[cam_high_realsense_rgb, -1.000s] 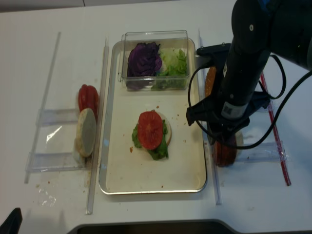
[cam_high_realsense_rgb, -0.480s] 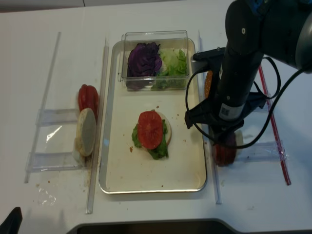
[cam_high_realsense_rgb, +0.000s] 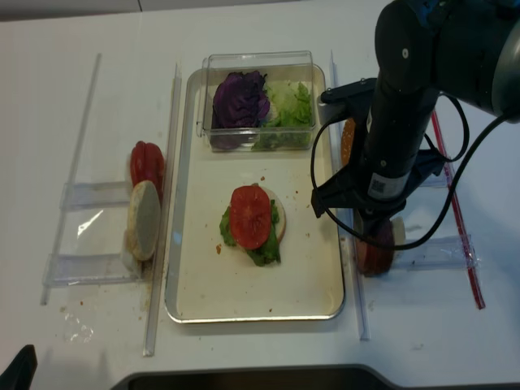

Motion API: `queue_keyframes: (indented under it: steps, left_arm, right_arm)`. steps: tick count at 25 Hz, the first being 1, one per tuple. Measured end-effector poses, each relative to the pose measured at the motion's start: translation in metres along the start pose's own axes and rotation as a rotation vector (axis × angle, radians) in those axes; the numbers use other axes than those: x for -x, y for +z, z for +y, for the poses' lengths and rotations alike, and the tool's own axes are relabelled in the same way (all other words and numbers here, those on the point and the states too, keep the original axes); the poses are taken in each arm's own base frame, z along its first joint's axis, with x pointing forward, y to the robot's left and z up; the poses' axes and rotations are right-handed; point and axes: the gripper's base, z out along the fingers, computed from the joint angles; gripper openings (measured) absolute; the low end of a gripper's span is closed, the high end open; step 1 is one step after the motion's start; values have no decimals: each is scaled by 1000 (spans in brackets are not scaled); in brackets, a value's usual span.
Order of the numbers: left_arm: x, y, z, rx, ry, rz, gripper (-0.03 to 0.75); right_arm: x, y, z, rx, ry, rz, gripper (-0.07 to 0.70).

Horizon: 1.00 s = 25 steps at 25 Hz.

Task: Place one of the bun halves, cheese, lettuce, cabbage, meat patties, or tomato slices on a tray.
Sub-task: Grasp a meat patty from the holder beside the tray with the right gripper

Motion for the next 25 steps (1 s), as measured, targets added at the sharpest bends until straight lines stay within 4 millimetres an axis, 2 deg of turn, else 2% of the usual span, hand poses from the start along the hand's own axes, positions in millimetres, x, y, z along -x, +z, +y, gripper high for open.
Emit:
queue_keyframes:
  steps: [25]
  left_arm:
    - [0, 0, 0, 0, -1, 0, 492]
  right_arm:
    - [-4, -7, 4, 48, -24, -15, 80]
